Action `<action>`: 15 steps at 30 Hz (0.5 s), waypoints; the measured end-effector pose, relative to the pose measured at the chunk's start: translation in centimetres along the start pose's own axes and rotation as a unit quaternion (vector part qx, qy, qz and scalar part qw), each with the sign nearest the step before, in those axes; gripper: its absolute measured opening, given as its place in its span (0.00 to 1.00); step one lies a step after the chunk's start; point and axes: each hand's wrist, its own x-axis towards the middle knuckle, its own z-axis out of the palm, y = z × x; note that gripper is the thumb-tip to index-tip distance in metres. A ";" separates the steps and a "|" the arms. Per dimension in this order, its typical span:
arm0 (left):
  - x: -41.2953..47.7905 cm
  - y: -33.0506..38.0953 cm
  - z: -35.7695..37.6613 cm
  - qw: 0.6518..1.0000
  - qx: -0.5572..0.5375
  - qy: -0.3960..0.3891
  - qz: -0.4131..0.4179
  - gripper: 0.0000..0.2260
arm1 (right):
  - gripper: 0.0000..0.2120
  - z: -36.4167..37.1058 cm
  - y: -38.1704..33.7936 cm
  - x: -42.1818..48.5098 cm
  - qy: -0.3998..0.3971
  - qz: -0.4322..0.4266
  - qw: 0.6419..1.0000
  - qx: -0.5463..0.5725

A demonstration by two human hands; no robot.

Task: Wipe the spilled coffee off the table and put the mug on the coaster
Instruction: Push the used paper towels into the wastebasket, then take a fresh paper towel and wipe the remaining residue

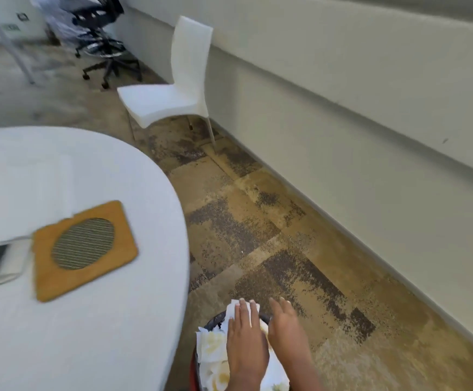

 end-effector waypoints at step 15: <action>-9.7 -9.0 -22.0 0.975 0.037 0.217 -0.036 0.28 | 0.20 -10.7 -21.6 -7.1 0.009 -0.207 0.978 -0.004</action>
